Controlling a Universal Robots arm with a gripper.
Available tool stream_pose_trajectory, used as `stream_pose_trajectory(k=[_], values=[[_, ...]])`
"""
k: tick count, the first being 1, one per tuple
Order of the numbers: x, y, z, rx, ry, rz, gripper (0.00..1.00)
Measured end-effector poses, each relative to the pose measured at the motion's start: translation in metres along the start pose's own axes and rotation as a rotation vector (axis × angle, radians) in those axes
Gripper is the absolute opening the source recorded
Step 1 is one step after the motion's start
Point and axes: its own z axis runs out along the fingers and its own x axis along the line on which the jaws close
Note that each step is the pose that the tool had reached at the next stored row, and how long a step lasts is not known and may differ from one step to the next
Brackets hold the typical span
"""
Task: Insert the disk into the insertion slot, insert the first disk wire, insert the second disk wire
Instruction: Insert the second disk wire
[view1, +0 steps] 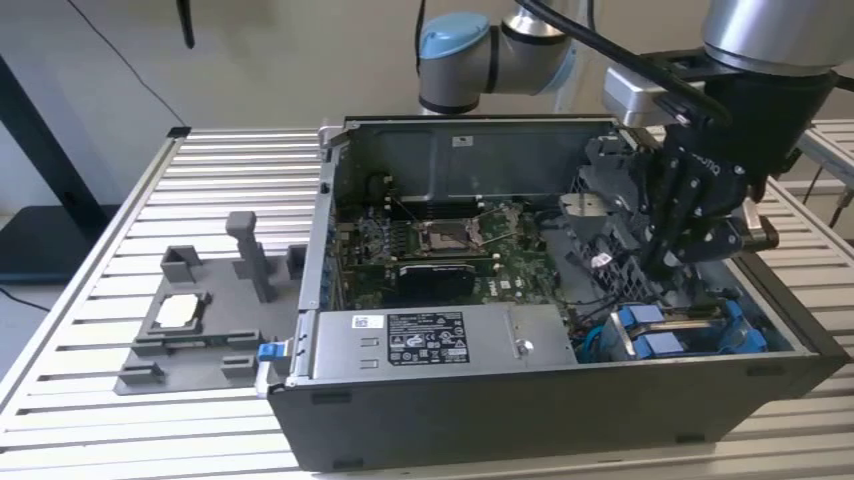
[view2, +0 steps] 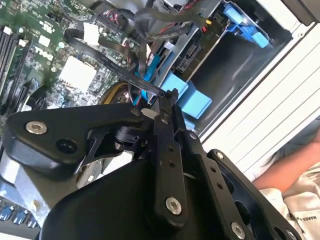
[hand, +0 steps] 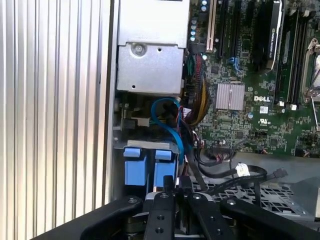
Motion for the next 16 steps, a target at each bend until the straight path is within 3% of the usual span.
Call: stream_pose_trajectory(k=[2,9,14,16], values=[[0.0017,-0.0050,0.0014,-0.0028,-0.0065,0.000,0.16],[0.0065,-0.0205,0.0056,-0.0092,-0.0406,0.000,0.16],[0.0068,-0.0222,0.0061,-0.0111,-0.0425,0.000,0.16],[0.0072,-0.0255,0.0074,-0.0184,-0.0428,0.000,0.16]])
